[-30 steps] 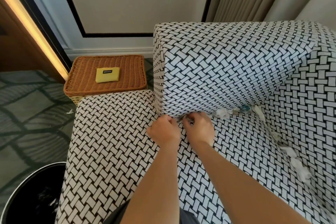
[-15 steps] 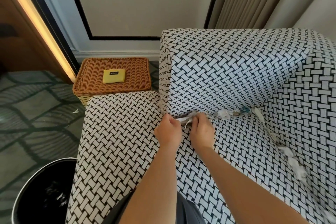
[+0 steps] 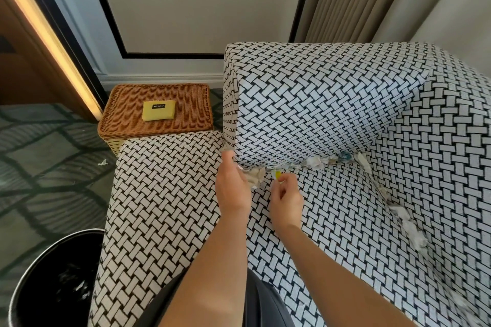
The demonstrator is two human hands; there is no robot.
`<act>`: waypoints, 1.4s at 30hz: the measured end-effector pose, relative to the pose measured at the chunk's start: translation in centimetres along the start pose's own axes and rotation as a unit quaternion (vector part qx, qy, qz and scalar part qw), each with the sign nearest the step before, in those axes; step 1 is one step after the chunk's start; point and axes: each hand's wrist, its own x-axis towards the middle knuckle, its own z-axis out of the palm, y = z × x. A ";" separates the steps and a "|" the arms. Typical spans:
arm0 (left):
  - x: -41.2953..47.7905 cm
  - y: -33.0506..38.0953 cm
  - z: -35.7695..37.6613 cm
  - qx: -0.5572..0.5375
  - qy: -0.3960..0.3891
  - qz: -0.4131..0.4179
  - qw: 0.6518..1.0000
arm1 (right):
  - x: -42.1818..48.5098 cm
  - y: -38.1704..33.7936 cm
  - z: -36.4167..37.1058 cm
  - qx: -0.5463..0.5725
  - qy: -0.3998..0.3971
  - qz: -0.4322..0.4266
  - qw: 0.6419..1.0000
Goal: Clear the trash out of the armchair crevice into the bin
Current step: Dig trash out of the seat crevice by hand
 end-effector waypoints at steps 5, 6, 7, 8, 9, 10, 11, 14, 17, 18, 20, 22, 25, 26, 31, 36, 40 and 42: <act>0.1 -0.9 0.6 0.157 -0.096 0.086 0.979 | 1.4 -0.3 0.3 -0.112 0.016 0.064 0.991; 0.1 -1.0 0.6 0.171 -0.109 0.089 0.975 | 1.9 -0.5 0.2 -0.152 0.008 0.086 0.985; 0.1 -1.0 0.7 0.181 -0.118 0.093 0.972 | 2.5 -0.7 0.0 -0.187 -0.007 0.100 0.977; 0.1 -1.1 0.9 0.192 -0.125 0.102 0.968 | 3.0 -0.8 -0.2 -0.217 -0.023 0.105 0.970; 0.1 -1.2 1.1 0.205 -0.135 0.106 0.964 | 3.4 -0.9 -0.3 -0.246 -0.039 0.105 0.963; 0.1 -1.4 1.3 0.221 -0.149 0.104 0.958 | 3.8 -1.1 -0.4 -0.272 -0.050 0.104 0.955; 0.1 -1.5 1.4 0.236 -0.160 0.102 0.953 | 4.1 -1.3 -0.3 -0.296 -0.059 0.106 0.947; 0.1 -1.8 1.5 0.251 -0.181 0.103 0.945 | 4.5 -1.8 -0.1 -0.364 -0.076 0.093 0.923; 0.2 -2.2 0.8 0.226 -0.221 0.111 0.942 | 5.0 -2.2 -0.1 -0.385 -0.084 0.090 0.915; 0.3 -2.4 0.5 0.220 -0.237 0.118 0.939 | 5.1 -2.4 -0.2 -0.382 -0.086 0.098 0.915; 0.4 -3.0 -0.3 0.219 -0.260 0.135 0.931 | 5.5 -2.6 -0.2 -0.364 -0.087 0.119 0.920; 0.4 -3.5 -0.9 0.226 -0.273 0.137 0.925 | 5.9 -2.6 -0.2 -0.347 -0.076 0.135 0.925; 0.4 -3.7 -1.3 0.220 -0.273 0.130 0.928 | 6.2 -2.6 -0.1 -0.355 -0.060 0.130 0.924; 0.4 -3.8 -1.2 0.220 -0.268 0.130 0.929 | 6.2 -2.6 -0.1 -0.357 -0.056 0.123 0.924; 0.7 -4.0 -0.7 0.179 -0.244 0.113 0.946 | 5.9 -1.5 0.1 -0.314 -0.029 0.076 0.946; 0.6 -4.0 -1.7 -0.025 -0.235 0.002 0.972 | 5.7 -0.2 -0.2 -0.223 -0.016 0.042 0.974; 1.1 -4.7 -2.5 -0.127 -0.147 -0.047 0.980 | 5.4 0.5 -0.6 -0.136 0.003 0.032 0.990; 1.3 -4.8 -2.5 -0.141 -0.112 -0.070 0.981 | 5.1 0.3 -1.0 -0.090 0.017 0.030 0.995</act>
